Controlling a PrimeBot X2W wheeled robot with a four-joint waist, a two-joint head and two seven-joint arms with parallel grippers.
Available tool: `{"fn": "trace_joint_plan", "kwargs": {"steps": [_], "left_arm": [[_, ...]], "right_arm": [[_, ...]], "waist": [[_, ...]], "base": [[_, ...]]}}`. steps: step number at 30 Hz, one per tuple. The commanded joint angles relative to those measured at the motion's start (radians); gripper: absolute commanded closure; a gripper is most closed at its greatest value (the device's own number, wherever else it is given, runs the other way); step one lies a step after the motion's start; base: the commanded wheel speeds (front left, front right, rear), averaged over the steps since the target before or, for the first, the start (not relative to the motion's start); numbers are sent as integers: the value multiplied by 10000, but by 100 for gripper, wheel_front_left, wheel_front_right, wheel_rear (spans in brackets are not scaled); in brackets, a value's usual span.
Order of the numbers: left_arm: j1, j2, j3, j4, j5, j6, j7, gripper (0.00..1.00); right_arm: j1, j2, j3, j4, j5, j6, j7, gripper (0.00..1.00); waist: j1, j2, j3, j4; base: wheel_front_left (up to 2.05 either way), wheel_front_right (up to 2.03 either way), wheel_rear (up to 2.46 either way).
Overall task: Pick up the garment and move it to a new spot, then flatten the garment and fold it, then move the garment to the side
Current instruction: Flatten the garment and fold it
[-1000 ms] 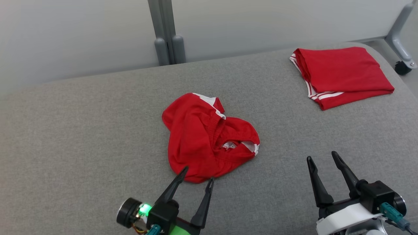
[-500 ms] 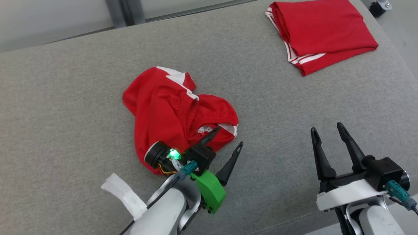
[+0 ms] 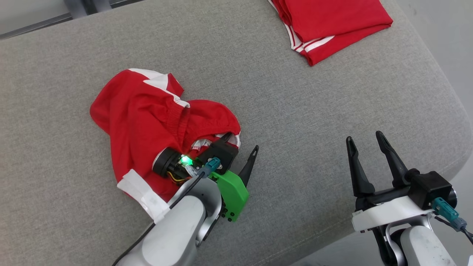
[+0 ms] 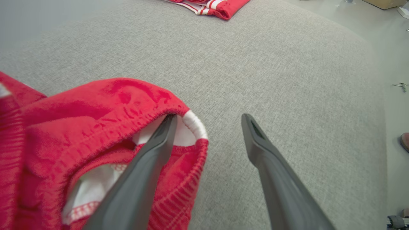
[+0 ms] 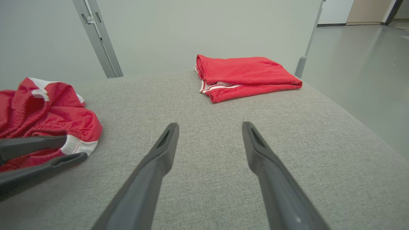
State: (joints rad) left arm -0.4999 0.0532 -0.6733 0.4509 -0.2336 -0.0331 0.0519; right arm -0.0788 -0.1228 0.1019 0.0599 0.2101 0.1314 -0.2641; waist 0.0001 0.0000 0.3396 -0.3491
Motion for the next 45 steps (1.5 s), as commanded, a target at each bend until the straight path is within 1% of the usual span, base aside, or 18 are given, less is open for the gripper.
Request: {"fn": "trace_joint_plan", "kwargs": {"steps": [1,2,3,4,5,9,15,18,20,25,28,30,33,36,40,42,45], "left_arm": [[-172,113,90,-69,42,113,-20,0],[-180,156,87,-92,70,148,15,15],[-186,191,81,-122,88,169,43,55],[-197,220,112,-185,98,222,2,84],[-202,255,113,-211,113,248,14,100],[-266,344,148,-473,48,290,-6,100],[-949,286,280,-1440,-595,-278,405,100],[-1732,218,509,-2223,-1160,-544,880,100],[-2354,207,711,-2795,-1385,-632,1234,100],[-3701,524,1272,-4175,-1822,-713,2038,100],[-3783,749,1655,-4994,-2218,-602,2621,100],[-3413,969,1867,-5442,-2503,-473,2936,100],[-2370,1269,2045,-5989,-3038,-281,3318,100],[-776,1644,2210,-6395,-3598,-37,3479,100],[1341,2076,2562,-6406,-3904,292,2915,100],[2236,2142,2785,-6300,-4068,428,2449,100],[3238,2273,3095,-5983,-4191,488,1693,100]], "right_arm": [[-132,39,13,22,18,-17,2,0],[-145,54,16,28,20,-17,2,0],[-151,69,17,33,25,-17,2,0],[-160,84,13,36,34,-17,2,0],[-167,90,14,43,37,-17,2,0],[-192,131,13,68,38,-17,2,0],[-202,206,-18,102,17,-17,2,0],[-123,186,-80,100,-31,-17,2,0],[-31,132,-108,92,-52,-15,2,0],[107,18,-134,45,-81,-17,2,0],[173,-72,-166,-5,-89,-15,2,0],[203,-125,-166,-37,-88,-17,2,0],[207,-211,-126,-67,-43,-17,2,0],[153,-332,-144,-91,43,-17,2,0],[133,-507,-150,-129,104,-17,2,0],[135,-609,-137,-136,191,-17,2,0],[137,-793,-50,-125,453,-17,2,0]], "waist": [[-1,0,100,-100],[-1,0,109,-116],[-1,0,111,-126],[-1,0,111,-135],[-1,0,109,-141],[-1,0,74,-162],[-1,0,-157,-153],[-1,0,-367,-57],[-1,0,-518,43],[-1,0,-805,322],[-1,0,-913,574],[-1,0,-924,762],[-1,0,-885,996],[-1,0,-801,1241],[-1,0,-706,1572],[-1,0,-673,1736],[-1,0,-647,2008]], "base": [[0,0,0],[0,0,0],[0,0,0],[0,0,0],[0,0,0],[0,0,0],[0,0,0],[0,0,0],[0,0,0],[0,0,0],[0,0,0],[0,0,0],[0,0,0],[0,0,0],[0,0,0],[0,0,0],[0,0,0]]}}
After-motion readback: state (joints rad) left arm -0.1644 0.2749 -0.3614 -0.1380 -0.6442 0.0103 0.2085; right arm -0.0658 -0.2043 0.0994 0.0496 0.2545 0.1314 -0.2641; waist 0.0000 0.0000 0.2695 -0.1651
